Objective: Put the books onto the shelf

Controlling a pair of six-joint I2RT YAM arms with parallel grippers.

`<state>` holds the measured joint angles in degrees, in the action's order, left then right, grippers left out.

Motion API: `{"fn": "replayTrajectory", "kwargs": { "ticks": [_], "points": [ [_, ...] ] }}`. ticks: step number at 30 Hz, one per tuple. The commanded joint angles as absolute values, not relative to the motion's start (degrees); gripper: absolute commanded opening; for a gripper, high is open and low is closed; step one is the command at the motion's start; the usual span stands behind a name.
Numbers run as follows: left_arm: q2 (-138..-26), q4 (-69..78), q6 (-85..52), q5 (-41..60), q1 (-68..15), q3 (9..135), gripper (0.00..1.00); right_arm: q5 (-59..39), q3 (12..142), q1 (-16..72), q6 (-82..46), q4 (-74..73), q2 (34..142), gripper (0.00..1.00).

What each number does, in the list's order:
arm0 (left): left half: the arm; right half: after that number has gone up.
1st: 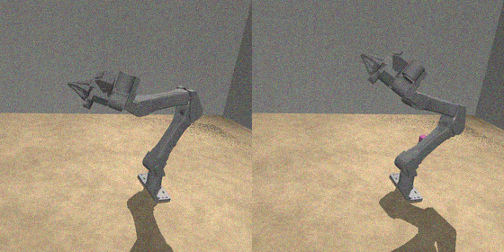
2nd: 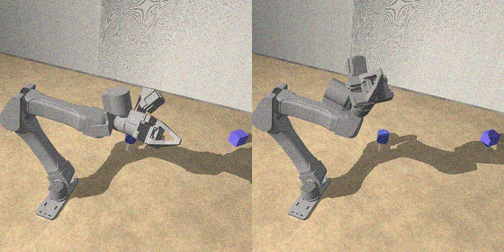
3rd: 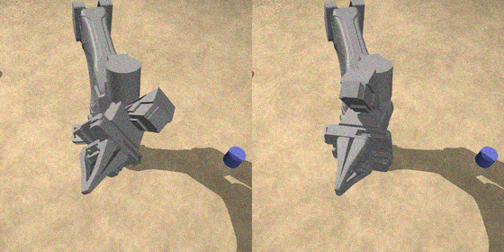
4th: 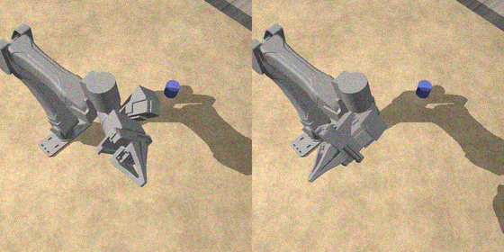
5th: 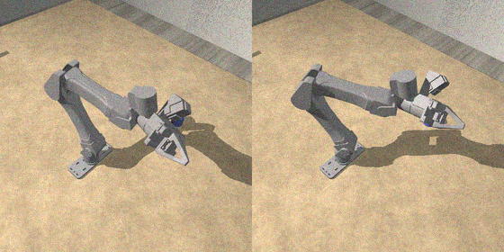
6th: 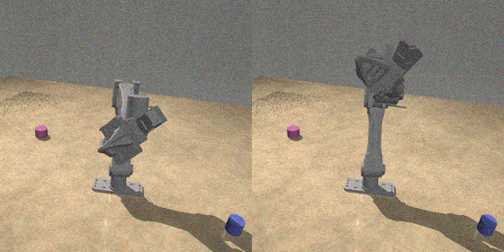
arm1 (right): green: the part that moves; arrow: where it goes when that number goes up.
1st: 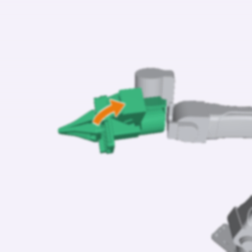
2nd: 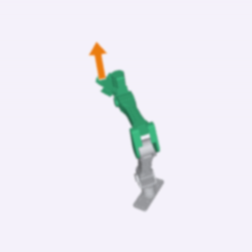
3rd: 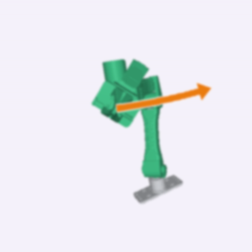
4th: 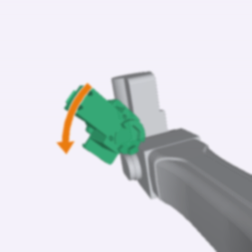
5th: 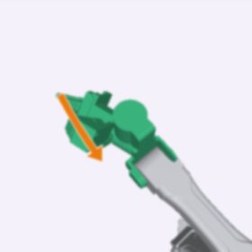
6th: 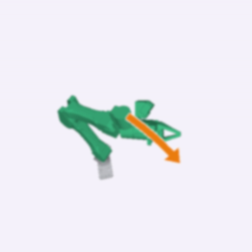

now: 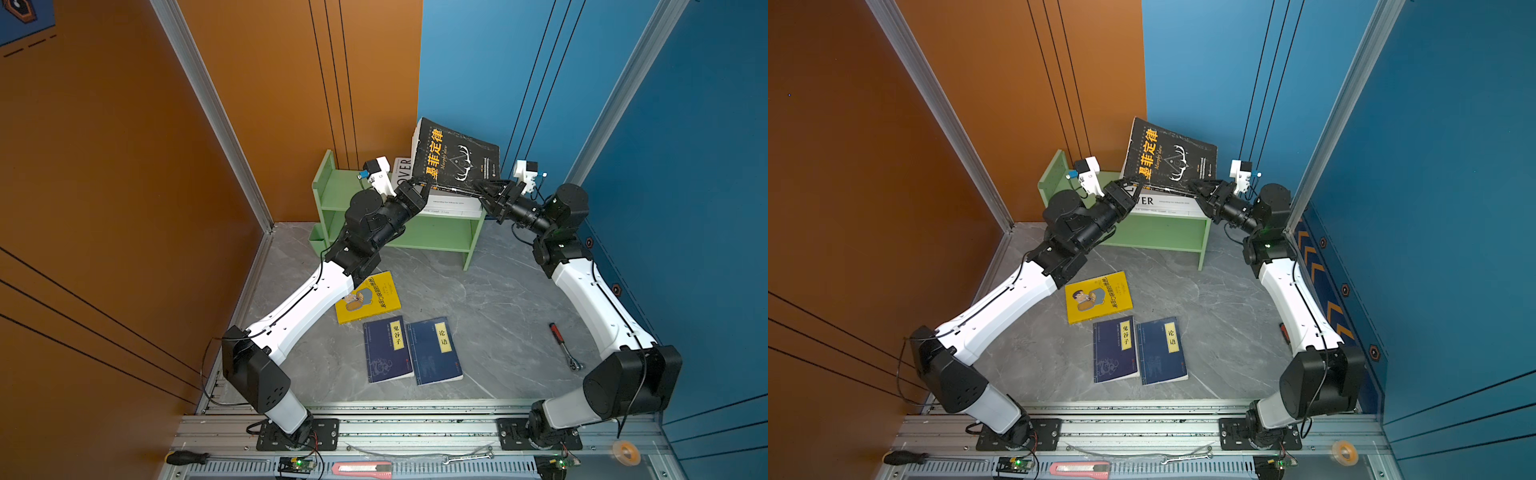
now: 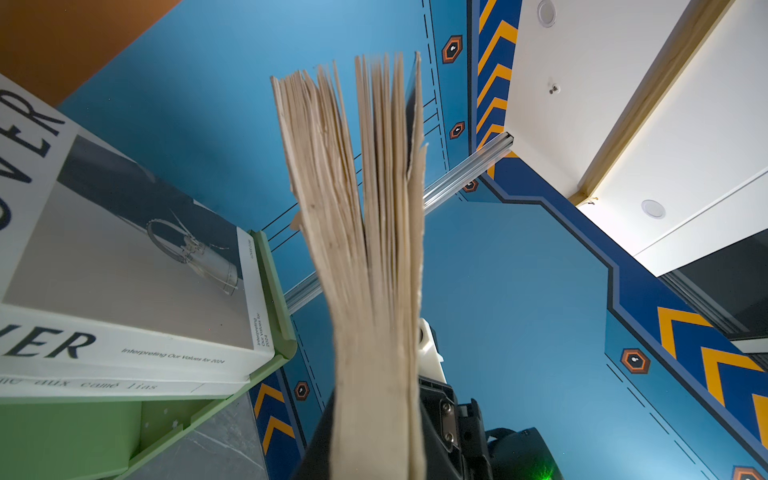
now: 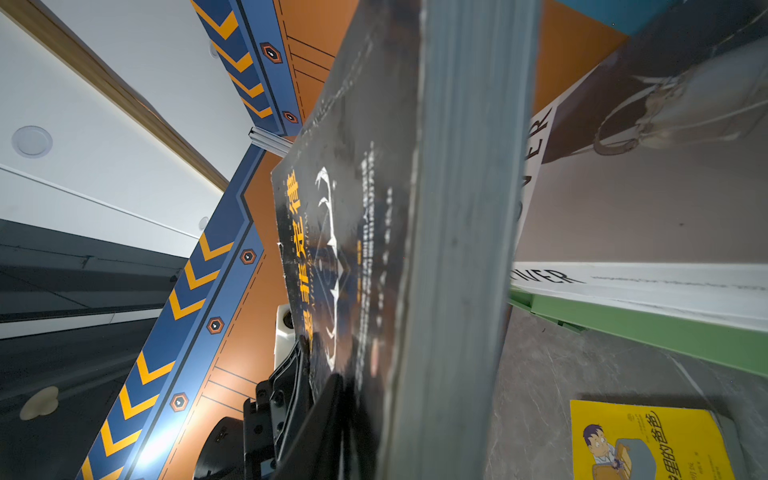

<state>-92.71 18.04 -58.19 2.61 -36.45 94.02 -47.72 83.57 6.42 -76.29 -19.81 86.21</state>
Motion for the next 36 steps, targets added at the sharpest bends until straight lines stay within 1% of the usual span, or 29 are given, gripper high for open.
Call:
{"fn": "replayTrajectory", "kwargs": {
  "ticks": [1,3,4,7,9,13,15,16,18,20,22,25,30,36],
  "points": [
    [-95.59,23.58,-54.79,0.14,-36.23,96.65,0.0,-44.47,86.5,6.13,-72.21,-17.67,86.81,0.42],
    [-97.3,25.29,-55.68,0.88,-35.44,97.67,0.0,-43.09,87.54,5.55,-69.52,-14.52,87.18,0.56],
    [-98.01,25.56,-56.2,1.29,-34.97,98.36,0.0,-42.26,87.92,5.23,-68.02,-13.15,87.19,0.59],
    [-100.46,25.93,-57.21,3.16,-33.54,101.23,0.0,-39.5,89.0,4.34,-62.72,-8.65,86.97,0.67],
    [-101.94,26.02,-58.15,3.88,-32.81,102.76,0.0,-36.74,89.78,3.79,-58.12,-4.28,86.69,0.74],
    [-103.56,25.84,-60.26,5.44,-31.69,103.45,0.0,-29.75,89.97,3.69,-49.16,2.97,85.74,0.81],
    [-104.13,26.3,-61.48,5.9,-31.08,103.76,0.0,-25.92,90.22,3.69,-45.62,5.74,85.11,0.87],
    [-104.33,26.45,-61.57,6.19,-30.88,104.13,0.0,-24.81,90.41,3.69,-44.3,6.38,84.92,0.92],
    [-104.89,25.89,-61.91,6.78,-30.36,105.2,0.0,-21.34,90.77,3.69,-41.05,7.94,84.34,0.97],
    [-105.5,24.84,-63.05,7.3,-29.78,106.06,0.0,-18.07,91.03,3.69,-38.88,8.88,84.23,1.0],
    [-105.95,24.79,-63.91,7.56,-29.55,106.35,0.0,-16.25,91.48,3.6,-37.77,9.09,84.51,1.0],
    [-106.99,24.8,-64.7,8.28,-29.36,107.83,0.0,-16.24,91.93,3.6,-37.53,8.81,85.24,1.0],
    [-110.18,24.01,-67.59,12.43,-28.22,112.73,0.0,-16.66,92.28,3.77,-37.45,8.4,85.94,1.0],
    [-113.05,23.47,-68.91,14.12,-27.67,115.9,0.0,-16.54,93.78,3.95,-36.7,8.31,86.96,1.0]
  ]
}}
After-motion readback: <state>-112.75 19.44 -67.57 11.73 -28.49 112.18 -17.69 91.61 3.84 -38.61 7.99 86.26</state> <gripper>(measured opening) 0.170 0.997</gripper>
